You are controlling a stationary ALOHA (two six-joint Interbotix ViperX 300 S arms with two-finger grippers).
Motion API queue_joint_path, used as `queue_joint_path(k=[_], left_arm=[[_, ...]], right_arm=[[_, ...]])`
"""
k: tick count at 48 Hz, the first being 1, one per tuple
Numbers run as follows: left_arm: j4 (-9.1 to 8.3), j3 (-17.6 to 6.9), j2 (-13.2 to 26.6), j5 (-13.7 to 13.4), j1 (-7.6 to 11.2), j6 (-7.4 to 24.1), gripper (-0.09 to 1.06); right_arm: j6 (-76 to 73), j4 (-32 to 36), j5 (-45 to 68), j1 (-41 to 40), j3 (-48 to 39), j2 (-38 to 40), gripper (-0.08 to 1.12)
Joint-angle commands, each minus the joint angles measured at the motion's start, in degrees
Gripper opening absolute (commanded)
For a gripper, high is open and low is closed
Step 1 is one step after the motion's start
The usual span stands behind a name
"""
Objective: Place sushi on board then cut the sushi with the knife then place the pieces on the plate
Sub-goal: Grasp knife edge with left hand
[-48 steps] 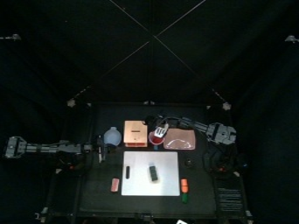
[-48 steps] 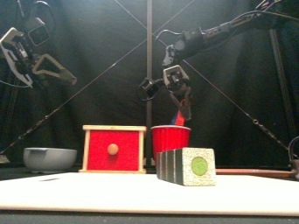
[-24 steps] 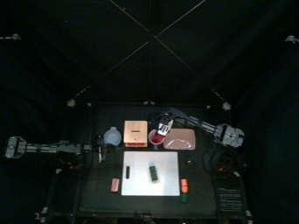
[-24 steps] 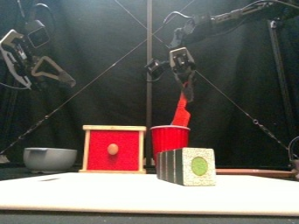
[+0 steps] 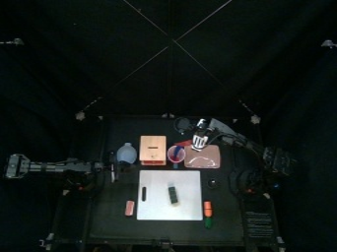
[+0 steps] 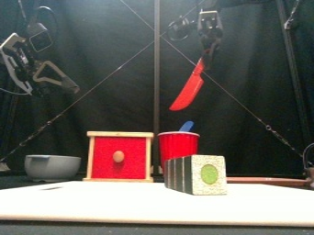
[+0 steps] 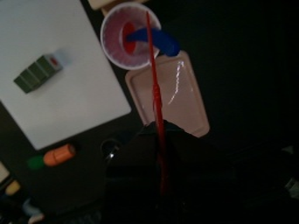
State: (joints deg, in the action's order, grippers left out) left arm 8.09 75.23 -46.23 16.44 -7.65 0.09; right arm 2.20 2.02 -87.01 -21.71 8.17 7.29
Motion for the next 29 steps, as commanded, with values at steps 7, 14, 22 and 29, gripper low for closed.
queue_joint_path(k=[7,14,22,29], left_arm=[[0.09,-1.0,0.1,0.3,0.00,-0.2,-0.01],[-0.09,-1.4,0.1,0.3,0.18,0.1,0.00],[-2.02,-3.1,0.1,0.3,0.26,0.1,0.00],[-3.96,-5.2,0.2,0.5,1.67,0.0,0.00]], right_arm=[[-6.2,8.2,12.4,9.9,-9.9,10.5,0.40],[-12.7,11.2,21.5,15.2,-18.6,16.4,0.40],[-19.1,13.1,33.6,19.2,-29.4,23.3,0.40],[-22.1,13.9,45.9,21.2,-39.5,28.4,0.40]])
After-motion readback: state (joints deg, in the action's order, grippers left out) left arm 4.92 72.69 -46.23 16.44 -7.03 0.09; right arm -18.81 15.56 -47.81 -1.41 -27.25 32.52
